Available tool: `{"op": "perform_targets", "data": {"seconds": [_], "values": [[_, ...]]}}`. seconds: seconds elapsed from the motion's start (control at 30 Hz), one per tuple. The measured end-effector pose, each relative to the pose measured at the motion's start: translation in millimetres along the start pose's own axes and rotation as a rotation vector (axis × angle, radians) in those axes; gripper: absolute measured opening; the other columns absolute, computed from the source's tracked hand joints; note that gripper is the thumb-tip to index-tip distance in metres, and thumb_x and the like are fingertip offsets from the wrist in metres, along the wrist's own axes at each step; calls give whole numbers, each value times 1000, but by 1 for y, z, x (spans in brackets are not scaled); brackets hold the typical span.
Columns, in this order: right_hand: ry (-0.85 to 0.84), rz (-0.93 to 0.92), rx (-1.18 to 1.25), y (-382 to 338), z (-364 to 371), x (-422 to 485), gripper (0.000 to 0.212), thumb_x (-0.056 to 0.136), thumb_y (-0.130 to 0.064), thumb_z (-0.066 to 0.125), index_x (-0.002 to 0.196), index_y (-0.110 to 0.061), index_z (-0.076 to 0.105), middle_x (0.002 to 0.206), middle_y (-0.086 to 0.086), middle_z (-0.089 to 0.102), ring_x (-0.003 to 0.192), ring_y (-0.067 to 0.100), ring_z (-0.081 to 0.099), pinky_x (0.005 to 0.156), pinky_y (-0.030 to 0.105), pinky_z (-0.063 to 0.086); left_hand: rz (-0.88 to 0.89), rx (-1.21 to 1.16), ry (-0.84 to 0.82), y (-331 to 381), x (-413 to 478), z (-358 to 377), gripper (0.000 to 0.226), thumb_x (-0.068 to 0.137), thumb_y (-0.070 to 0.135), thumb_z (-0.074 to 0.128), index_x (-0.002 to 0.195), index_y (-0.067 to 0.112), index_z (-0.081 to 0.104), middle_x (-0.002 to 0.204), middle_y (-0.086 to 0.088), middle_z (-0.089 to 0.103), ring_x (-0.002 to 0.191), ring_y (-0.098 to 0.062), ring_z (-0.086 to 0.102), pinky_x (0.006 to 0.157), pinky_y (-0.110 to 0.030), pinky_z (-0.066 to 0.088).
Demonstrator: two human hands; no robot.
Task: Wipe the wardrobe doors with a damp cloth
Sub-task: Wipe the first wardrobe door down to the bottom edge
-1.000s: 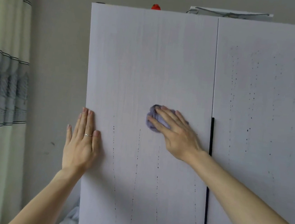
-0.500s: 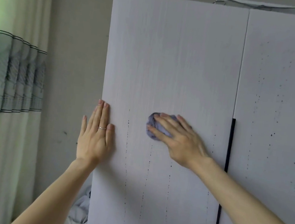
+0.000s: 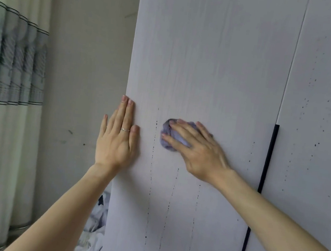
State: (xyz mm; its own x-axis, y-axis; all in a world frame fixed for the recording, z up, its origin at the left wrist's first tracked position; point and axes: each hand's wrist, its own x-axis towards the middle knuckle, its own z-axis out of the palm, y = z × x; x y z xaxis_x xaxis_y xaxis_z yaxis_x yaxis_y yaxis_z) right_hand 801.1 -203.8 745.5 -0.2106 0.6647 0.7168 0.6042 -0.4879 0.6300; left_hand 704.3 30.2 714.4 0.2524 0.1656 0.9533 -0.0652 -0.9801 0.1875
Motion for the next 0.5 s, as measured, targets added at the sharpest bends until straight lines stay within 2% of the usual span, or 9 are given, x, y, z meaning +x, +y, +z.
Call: {"op": "perform_targets", "data": {"seconds": [0.13,0.2,0.27,0.37,0.43,0.5], "values": [[152,388,49,36,-17,66,56,96,-11,37,150,-26,44,159,10,35,149,27,29,121,49,19,7,-18,11,-2,1,0,60,105,33,22,160,20,3,166,11,-3,153,-14,15,123,-52,17],[196,462,59,27,-12,77,54,99,-12,35,151,-25,44,160,11,33,150,27,26,121,49,16,-1,-23,17,-3,0,1,60,105,32,24,160,20,6,166,12,-2,153,-13,16,123,-51,18],[197,408,65,3,-1,65,54,97,-11,37,149,-23,46,159,12,35,149,28,29,121,49,17,-7,-24,11,-3,1,0,59,105,33,23,161,22,7,166,12,-2,153,-12,15,123,-51,17],[77,139,76,-38,10,25,60,89,-5,45,146,-23,51,155,12,42,146,27,36,118,51,26,0,-28,-21,-5,-2,-2,59,106,35,22,161,22,6,165,13,-4,153,-8,10,124,-50,15],[-9,-49,25,-39,9,14,68,83,-1,49,146,-26,51,155,8,42,146,24,37,119,48,27,7,-37,-42,-9,-6,-2,59,106,36,22,161,22,6,165,14,-5,153,-7,8,124,-49,13],[-48,-85,-20,-18,1,30,69,82,-2,47,146,-27,50,156,7,42,145,24,37,118,48,25,7,-41,-42,-11,-10,-1,59,105,36,21,161,22,5,165,15,-6,153,-8,9,124,-48,11]]}}
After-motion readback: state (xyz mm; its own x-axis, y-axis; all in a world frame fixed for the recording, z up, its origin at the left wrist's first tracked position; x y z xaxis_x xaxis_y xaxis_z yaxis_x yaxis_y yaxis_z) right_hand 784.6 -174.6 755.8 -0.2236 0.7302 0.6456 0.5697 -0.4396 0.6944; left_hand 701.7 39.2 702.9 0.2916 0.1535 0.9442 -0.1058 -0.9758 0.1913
